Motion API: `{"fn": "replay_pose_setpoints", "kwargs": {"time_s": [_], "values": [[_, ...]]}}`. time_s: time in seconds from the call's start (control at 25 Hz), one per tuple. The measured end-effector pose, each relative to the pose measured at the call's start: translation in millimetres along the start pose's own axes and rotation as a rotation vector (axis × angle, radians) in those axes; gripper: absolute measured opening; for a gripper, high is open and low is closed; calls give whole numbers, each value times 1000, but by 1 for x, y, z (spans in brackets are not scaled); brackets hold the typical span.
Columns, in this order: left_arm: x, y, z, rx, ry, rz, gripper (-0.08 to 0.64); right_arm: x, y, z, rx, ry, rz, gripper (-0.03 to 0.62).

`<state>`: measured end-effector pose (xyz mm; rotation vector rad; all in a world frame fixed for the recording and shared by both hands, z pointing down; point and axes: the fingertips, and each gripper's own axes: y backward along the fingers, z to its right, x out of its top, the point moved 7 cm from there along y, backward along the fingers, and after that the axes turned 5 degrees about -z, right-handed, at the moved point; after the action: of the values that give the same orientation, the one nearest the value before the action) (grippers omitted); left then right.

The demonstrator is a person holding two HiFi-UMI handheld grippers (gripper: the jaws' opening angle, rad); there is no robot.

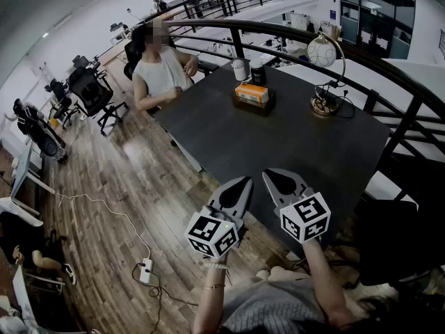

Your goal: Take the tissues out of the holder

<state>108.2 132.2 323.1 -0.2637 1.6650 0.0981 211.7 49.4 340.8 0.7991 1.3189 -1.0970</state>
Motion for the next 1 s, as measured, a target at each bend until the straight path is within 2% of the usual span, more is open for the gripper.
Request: {"fn": "replay_pose_setpoints", "kwargs": {"time_s": [0.64,1.0], "values": [[4,-11,-5,-5,-10,10,8,4,-7,11,-1,20,9,12],[-4,-10,5,3,16,-12,8,-8,4,13,0,-39,6,13]]}}
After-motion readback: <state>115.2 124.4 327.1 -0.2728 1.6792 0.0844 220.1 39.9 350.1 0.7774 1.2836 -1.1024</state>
